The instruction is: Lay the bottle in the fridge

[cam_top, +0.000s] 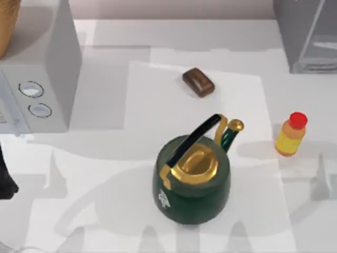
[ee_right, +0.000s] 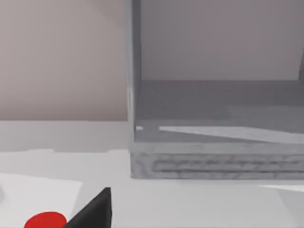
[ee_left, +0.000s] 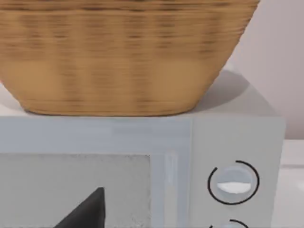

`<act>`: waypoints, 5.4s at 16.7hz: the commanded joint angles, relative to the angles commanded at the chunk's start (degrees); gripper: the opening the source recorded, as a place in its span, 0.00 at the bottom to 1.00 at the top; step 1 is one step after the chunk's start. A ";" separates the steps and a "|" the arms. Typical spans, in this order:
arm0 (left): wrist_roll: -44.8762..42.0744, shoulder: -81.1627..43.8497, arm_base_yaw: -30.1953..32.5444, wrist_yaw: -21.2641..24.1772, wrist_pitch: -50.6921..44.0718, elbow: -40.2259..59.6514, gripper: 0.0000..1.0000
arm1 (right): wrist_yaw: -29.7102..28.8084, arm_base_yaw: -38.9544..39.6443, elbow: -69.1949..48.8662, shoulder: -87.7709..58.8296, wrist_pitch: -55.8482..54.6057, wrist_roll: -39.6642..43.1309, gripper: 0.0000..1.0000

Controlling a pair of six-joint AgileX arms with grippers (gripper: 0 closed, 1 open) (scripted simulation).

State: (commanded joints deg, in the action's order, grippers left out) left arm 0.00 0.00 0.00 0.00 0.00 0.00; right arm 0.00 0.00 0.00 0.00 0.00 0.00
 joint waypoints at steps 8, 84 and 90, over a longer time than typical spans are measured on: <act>0.00 0.00 0.00 0.00 0.00 0.00 1.00 | 11.29 -7.64 -6.10 -12.12 10.12 11.07 1.00; 0.00 0.00 0.00 0.00 0.00 0.00 1.00 | 65.01 -35.54 -26.68 -97.61 -4.48 64.40 0.01; 0.00 0.00 0.00 0.00 0.00 0.00 1.00 | 64.82 -36.04 -28.33 -97.35 -2.66 65.92 0.01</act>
State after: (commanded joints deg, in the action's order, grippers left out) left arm 0.00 0.00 0.00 0.00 0.00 0.00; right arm 64.82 -36.04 -28.33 -97.35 -2.66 65.92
